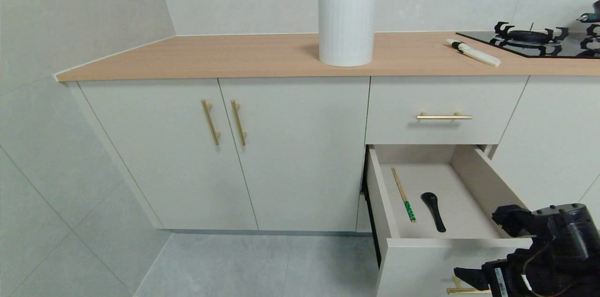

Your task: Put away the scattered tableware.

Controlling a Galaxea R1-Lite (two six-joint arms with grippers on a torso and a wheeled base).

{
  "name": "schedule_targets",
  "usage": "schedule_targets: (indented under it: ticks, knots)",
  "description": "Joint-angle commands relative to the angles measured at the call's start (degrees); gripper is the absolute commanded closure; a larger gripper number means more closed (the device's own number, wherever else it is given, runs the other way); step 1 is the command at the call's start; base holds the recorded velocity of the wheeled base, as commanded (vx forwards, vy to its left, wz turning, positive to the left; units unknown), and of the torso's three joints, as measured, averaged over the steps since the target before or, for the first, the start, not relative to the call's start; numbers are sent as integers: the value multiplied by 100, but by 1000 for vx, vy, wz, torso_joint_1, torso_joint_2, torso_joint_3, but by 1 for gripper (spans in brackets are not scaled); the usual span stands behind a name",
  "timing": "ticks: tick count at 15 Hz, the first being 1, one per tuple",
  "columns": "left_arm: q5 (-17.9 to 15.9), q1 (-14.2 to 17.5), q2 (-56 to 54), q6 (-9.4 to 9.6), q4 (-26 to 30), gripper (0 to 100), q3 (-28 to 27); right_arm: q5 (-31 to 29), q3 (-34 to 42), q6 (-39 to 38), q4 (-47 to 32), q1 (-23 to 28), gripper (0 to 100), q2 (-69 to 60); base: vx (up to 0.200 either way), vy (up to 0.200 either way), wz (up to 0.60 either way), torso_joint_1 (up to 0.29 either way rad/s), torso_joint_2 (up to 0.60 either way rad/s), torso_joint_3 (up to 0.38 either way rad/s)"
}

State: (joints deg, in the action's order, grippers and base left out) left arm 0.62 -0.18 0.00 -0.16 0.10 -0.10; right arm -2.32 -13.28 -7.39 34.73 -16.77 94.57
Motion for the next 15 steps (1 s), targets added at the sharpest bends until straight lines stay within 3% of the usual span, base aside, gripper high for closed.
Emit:
schedule_targets:
  ticks: [1,6,10,15]
  knots:
    - [-1,1,0,-2,-1,0,1,-32,-61,0,491,16,0,597,0,0,0,0,0,0]
    - [-1,1,0,-2,-1,0,-8,-287,-281,-193,2002,60,0,1573,0,0,0,0,0,0]
    - [-1,1,0,-2,-1,0,1,-340,-685,-167,3391,500,0,2671,0,0,0,0,0,0]
    - [-1,1,0,-2,-1,0,1,-340,-1555,-158,3497,860,0,3243,0,0,0,0,0,0]
